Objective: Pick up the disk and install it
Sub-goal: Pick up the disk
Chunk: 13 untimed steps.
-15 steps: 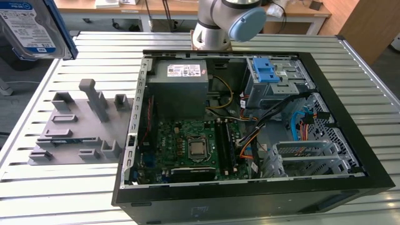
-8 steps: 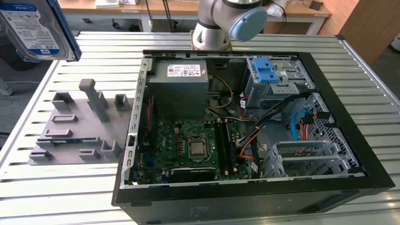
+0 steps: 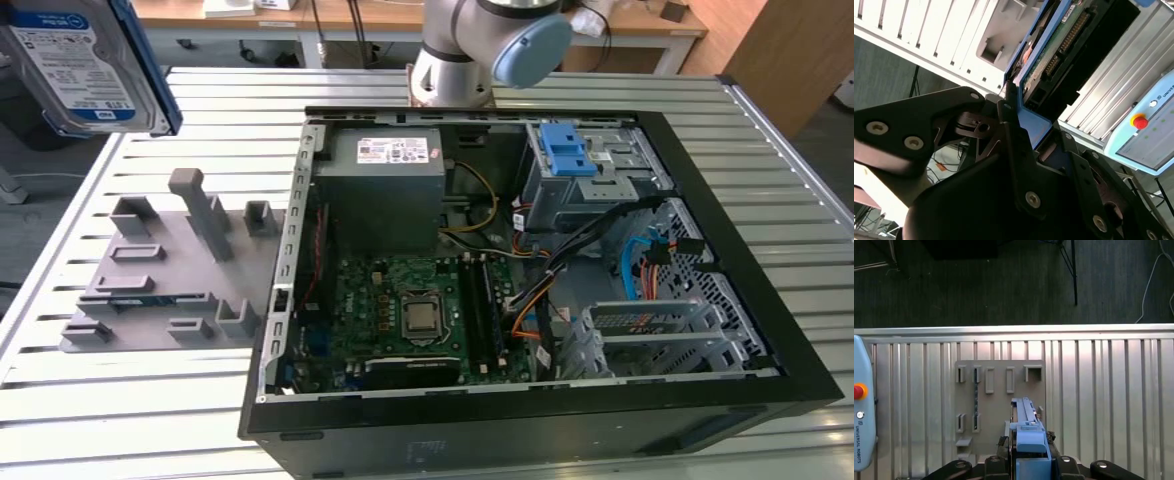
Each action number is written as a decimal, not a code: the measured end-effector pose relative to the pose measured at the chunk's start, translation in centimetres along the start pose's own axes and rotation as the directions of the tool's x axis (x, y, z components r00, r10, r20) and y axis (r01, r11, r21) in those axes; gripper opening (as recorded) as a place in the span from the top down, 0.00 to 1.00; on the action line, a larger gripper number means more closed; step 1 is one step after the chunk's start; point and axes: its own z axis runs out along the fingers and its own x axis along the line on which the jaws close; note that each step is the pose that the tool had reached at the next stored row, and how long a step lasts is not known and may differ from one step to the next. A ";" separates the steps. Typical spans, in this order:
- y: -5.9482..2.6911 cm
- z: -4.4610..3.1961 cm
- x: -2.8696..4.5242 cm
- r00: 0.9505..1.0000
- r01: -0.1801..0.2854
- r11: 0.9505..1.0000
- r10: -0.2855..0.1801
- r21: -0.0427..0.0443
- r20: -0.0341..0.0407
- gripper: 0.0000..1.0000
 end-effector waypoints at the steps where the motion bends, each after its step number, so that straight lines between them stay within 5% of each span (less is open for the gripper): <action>1: -0.18 0.00 0.07 1.000 0.000 1.000 0.000 0.000 0.001 0.64; 13: -1.70 -0.03 1.27 1.000 0.000 1.000 0.000 -0.001 0.004 0.64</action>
